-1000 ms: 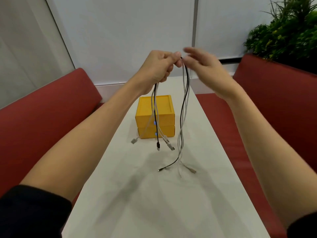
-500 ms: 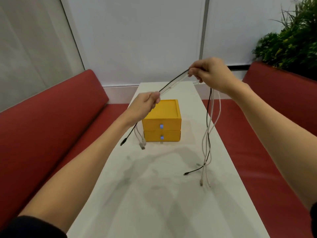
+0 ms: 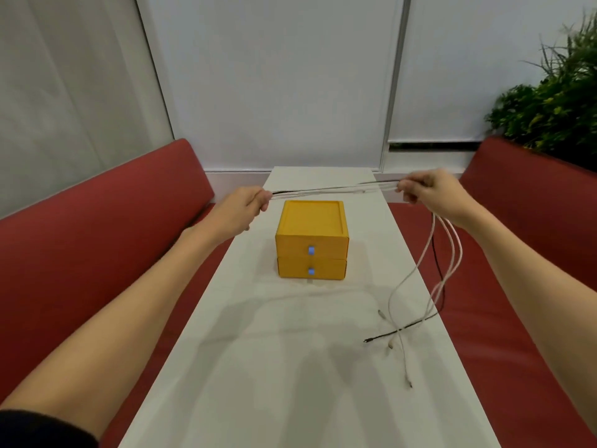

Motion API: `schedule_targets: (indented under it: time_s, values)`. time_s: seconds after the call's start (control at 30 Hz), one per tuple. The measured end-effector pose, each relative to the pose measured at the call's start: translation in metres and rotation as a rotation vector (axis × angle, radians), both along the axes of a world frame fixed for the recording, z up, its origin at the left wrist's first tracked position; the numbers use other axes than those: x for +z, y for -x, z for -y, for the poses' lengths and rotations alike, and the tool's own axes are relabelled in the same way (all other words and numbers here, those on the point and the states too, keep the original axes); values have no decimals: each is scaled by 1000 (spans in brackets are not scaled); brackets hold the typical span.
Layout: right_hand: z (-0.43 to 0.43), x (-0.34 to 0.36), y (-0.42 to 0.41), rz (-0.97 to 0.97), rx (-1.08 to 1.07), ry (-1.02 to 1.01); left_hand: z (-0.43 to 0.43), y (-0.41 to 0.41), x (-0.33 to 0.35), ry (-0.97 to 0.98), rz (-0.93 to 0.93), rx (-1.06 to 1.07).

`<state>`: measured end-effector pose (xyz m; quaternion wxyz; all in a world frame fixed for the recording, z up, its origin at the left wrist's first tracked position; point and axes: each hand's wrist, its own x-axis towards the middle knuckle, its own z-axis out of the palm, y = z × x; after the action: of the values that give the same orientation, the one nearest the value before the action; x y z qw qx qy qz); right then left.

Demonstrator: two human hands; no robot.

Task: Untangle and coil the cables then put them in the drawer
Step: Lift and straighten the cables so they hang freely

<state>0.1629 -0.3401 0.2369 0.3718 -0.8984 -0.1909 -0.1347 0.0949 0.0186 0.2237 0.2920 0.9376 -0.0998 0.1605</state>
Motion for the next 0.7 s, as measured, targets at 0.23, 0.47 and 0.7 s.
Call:
schedule_targets:
  time_s: [0.23,0.47,0.7]
  values:
    - [-56,27,20,43,94,439,34,-14,31,-202,75,-85]
    - [-125,17,31,308,354,284,65,-12,45,-334,171,-182]
    - [-106,3,3,442,287,421,37,-2,31,-424,250,-100]
